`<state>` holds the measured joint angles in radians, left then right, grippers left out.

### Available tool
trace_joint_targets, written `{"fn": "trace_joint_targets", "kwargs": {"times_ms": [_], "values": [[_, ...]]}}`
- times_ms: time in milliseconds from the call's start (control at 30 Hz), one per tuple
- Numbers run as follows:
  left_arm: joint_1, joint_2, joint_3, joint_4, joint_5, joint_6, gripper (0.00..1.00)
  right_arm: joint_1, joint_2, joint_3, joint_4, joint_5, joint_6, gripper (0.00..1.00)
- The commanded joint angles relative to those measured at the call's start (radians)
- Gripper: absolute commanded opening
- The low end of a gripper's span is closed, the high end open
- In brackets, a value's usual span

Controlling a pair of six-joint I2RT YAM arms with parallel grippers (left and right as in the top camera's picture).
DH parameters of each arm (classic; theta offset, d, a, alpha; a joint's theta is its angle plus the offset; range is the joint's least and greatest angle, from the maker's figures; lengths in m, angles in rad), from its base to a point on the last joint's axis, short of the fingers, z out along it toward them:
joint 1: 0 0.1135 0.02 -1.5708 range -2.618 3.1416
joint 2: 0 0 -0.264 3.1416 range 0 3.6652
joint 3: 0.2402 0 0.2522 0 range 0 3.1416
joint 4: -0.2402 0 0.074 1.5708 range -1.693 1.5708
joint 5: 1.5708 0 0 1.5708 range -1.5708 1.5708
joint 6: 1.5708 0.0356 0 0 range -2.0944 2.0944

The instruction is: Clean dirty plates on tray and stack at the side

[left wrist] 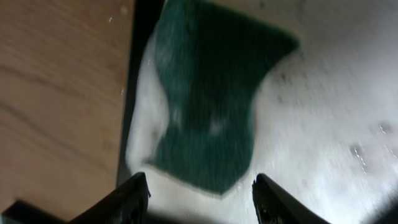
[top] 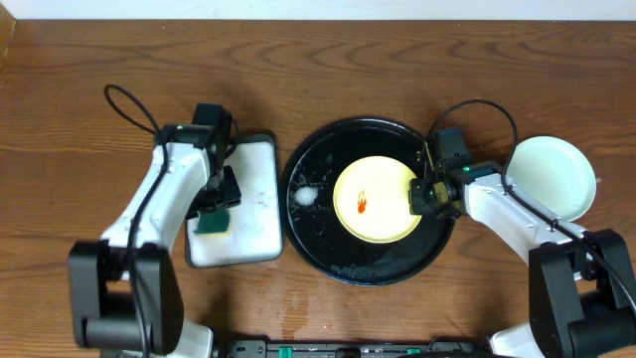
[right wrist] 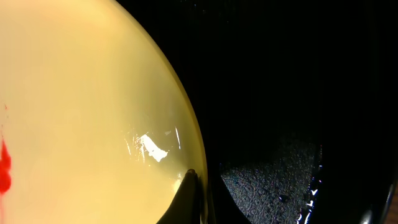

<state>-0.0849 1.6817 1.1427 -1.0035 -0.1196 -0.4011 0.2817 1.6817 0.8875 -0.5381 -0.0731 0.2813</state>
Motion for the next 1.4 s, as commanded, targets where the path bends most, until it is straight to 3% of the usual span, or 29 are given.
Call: {"fn": "trace_joint_targets", "kwargs": {"times_ms": [0,100,200,567,600,667,767,833,900,1267,1367], "values": [[0.047,0.06,-0.01,0.036,-0.02,0.025,0.56,-0.005,0.01,-0.024,-0.021,0.037,-0.008,0.01],[0.1,0.111,-0.01,0.097,0.113,0.116,0.55,-0.005,0.01,-0.025,-0.021,0.018,-0.008,0.01],[0.123,0.134,-0.019,0.121,0.116,0.124,0.54,-0.005,0.01,-0.025,-0.015,0.015,-0.008,0.01],[0.079,0.144,-0.052,0.218,0.197,0.177,0.28,-0.005,0.01,-0.024,-0.013,0.015,-0.008,0.01],[0.068,0.144,-0.063,0.24,0.217,0.171,0.28,-0.005,0.01,-0.025,-0.013,0.015,-0.008,0.01],[0.038,0.144,-0.096,0.294,0.271,0.167,0.38,-0.005,0.01,-0.024,-0.013,0.015,-0.008,0.01],[-0.003,0.144,-0.112,0.307,0.248,0.164,0.39,-0.005,0.01,-0.024,-0.014,-0.005,-0.008,0.01],[-0.013,0.143,-0.112,0.306,0.238,0.165,0.3,-0.005,0.01,-0.024,-0.014,-0.011,-0.008,0.01],[-0.013,0.143,-0.112,0.305,0.239,0.164,0.08,-0.005,0.01,-0.024,-0.012,-0.011,-0.008,0.01],[-0.011,0.005,0.018,0.125,0.225,0.16,0.07,-0.005,0.01,-0.024,-0.012,-0.011,-0.009,0.01],[-0.011,-0.026,0.017,0.108,0.224,0.161,0.17,-0.005,0.01,-0.024,-0.012,-0.01,-0.009,0.01]]}}
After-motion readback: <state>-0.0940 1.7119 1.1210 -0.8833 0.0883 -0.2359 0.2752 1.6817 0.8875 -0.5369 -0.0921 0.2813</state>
